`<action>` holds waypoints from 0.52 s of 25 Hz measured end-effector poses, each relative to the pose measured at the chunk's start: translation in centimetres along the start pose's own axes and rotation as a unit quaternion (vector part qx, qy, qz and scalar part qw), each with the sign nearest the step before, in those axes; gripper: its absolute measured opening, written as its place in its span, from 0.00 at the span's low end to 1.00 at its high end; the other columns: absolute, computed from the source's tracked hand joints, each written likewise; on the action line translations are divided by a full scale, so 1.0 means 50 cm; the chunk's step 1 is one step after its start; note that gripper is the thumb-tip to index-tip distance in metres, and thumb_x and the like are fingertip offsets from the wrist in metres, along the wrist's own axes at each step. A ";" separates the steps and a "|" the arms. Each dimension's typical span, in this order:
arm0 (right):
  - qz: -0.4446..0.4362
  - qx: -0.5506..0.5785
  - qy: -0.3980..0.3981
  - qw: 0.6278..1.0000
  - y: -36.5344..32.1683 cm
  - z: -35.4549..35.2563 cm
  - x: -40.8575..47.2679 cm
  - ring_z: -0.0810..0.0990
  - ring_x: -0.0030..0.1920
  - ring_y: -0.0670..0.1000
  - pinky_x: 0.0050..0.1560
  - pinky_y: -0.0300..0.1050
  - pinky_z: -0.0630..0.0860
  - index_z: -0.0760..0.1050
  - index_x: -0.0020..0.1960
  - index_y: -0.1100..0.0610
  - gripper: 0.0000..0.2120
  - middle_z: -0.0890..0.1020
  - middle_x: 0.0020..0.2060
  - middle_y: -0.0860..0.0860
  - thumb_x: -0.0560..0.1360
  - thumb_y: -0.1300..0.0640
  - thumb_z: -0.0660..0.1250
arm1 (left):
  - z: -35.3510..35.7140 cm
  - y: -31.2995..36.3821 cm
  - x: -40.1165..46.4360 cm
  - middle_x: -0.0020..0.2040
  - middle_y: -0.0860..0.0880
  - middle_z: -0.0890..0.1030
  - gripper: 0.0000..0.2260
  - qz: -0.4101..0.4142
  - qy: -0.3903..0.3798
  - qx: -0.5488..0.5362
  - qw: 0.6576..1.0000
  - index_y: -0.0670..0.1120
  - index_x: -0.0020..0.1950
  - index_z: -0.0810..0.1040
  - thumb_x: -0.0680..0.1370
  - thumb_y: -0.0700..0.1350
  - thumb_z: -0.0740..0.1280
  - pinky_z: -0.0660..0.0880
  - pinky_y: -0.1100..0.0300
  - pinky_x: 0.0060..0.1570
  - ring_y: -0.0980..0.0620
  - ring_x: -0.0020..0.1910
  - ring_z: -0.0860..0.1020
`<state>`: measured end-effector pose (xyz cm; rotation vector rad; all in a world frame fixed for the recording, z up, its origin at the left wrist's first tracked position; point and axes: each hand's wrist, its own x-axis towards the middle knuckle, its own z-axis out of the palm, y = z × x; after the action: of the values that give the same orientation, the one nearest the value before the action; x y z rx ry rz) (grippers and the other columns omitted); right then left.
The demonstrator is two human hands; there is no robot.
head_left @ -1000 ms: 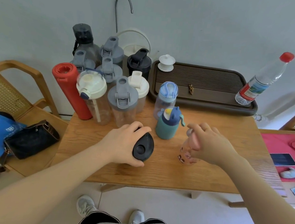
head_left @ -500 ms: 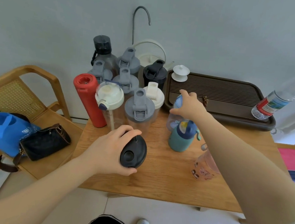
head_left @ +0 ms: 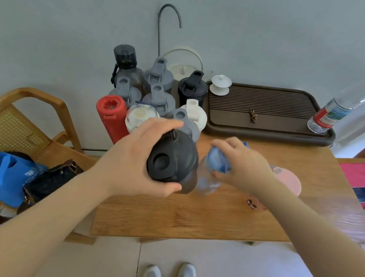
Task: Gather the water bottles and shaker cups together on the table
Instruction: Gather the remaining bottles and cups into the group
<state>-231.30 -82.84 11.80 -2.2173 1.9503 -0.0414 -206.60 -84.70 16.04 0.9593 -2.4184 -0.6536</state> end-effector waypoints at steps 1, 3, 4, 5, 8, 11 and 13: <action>-0.006 -0.012 -0.026 1.000 -0.002 0.017 -0.008 0.76 0.55 0.56 0.43 0.47 0.72 0.59 0.69 0.45 0.32 0.68 0.65 0.50 0.69 0.46 0.69 | -0.008 0.003 0.014 0.59 0.65 0.64 0.39 0.009 -0.004 -0.008 1.000 0.59 0.67 0.59 0.59 0.60 0.71 0.65 0.73 0.55 0.66 0.58 0.66; -0.004 -0.002 -0.044 0.999 -0.007 0.049 -0.019 0.75 0.57 0.55 0.44 0.45 0.70 0.57 0.70 0.47 0.34 0.69 0.66 0.50 0.69 0.46 0.70 | -0.015 0.006 0.042 0.59 0.66 0.65 0.39 0.018 -0.022 -0.018 0.999 0.59 0.68 0.59 0.59 0.60 0.71 0.65 0.75 0.55 0.68 0.59 0.66; 0.003 0.013 -0.037 0.999 -0.010 0.059 -0.024 0.75 0.59 0.55 0.46 0.45 0.70 0.56 0.71 0.48 0.37 0.69 0.66 0.50 0.68 0.47 0.71 | -0.018 0.008 0.057 0.59 0.63 0.66 0.39 0.022 -0.028 -0.020 0.999 0.58 0.68 0.59 0.59 0.60 0.70 0.64 0.76 0.55 0.68 0.59 0.66; 0.007 0.023 -0.029 0.999 -0.013 0.063 -0.031 0.74 0.60 0.54 0.49 0.46 0.71 0.55 0.72 0.50 0.39 0.70 0.67 0.50 0.67 0.46 0.72 | -0.022 0.011 0.073 0.60 0.60 0.67 0.39 0.025 -0.029 -0.022 0.999 0.58 0.68 0.60 0.60 0.60 0.70 0.64 0.77 0.54 0.67 0.58 0.67; 0.019 0.037 -0.036 0.999 0.000 0.044 -0.059 0.70 0.66 0.54 0.61 0.50 0.68 0.53 0.73 0.52 0.44 0.69 0.69 0.50 0.65 0.40 0.72 | -0.030 0.029 0.138 0.60 0.57 0.69 0.38 0.034 0.003 -0.055 0.998 0.55 0.68 0.62 0.60 0.60 0.69 0.64 0.79 0.54 0.63 0.57 0.69; 0.036 0.084 -0.008 0.996 0.055 0.002 -0.076 0.72 0.63 0.55 0.60 0.51 0.68 0.63 0.69 0.53 0.35 0.72 0.65 0.51 0.68 0.40 0.69 | -0.004 0.041 0.231 0.59 0.53 0.70 0.37 0.022 0.045 -0.095 0.994 0.49 0.66 0.65 0.60 0.59 0.70 0.65 0.78 0.51 0.58 0.57 0.69; 0.038 0.096 0.037 0.994 0.099 -0.019 -0.068 0.74 0.60 0.56 0.58 0.51 0.69 0.70 0.64 0.54 0.23 0.75 0.61 0.53 0.72 0.46 0.66 | 0.038 0.040 0.294 0.57 0.50 0.70 0.36 0.004 0.043 -0.079 0.996 0.48 0.64 0.66 0.60 0.59 0.72 0.67 0.71 0.50 0.54 0.55 0.69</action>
<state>-236.77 -80.20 12.30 -2.0455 1.9754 -0.2913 -218.29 -93.49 19.16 0.8939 -2.2572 -0.7712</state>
